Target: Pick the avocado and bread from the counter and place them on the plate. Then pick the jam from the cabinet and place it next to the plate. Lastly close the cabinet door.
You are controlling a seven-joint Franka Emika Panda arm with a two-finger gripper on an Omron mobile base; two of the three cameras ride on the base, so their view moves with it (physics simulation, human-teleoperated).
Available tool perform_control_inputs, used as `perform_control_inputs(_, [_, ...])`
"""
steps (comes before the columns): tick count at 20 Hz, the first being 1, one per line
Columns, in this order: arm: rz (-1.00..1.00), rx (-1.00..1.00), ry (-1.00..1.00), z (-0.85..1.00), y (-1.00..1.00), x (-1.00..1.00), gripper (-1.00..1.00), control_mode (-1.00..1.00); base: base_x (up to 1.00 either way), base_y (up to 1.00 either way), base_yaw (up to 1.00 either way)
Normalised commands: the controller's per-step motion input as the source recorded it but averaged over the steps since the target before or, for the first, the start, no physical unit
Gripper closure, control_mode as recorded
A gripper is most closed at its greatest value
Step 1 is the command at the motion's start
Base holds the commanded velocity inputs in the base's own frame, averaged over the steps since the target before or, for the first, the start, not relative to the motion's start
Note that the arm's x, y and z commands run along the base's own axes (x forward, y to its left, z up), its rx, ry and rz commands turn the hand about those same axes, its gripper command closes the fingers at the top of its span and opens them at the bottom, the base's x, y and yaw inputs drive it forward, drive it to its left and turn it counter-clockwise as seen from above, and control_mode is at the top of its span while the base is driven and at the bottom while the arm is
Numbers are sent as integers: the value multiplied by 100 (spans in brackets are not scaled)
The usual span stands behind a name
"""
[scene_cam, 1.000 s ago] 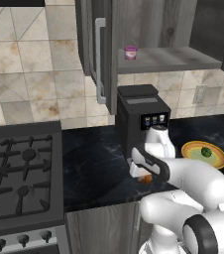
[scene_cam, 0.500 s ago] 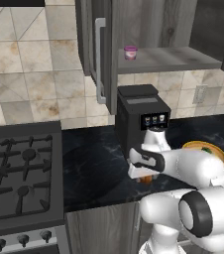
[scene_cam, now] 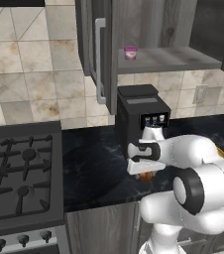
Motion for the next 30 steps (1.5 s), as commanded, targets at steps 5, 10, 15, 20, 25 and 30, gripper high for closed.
perform_control_inputs(5, [0, -1, 9, -37, 0, -1, 100, -100, 0, 0, 0])
perform_control_inputs(10, [0, 0, 0, 2, -5, -42, 100, -100, 0, 0, 0])
perform_control_inputs(15, [-4, 2, 0, 39, -4, -53, 100, -100, 0, 0, 0])
perform_control_inputs(20, [-7, 3, 0, 35, -14, -54, 100, -100, 0, 0, 0])
perform_control_inputs(25, [-7, 2, 0, 37, -21, -43, 100, -100, 0, 0, 0])
perform_control_inputs(30, [-10, 0, -5, 39, -21, -8, 100, -100, 0, 0, 0])
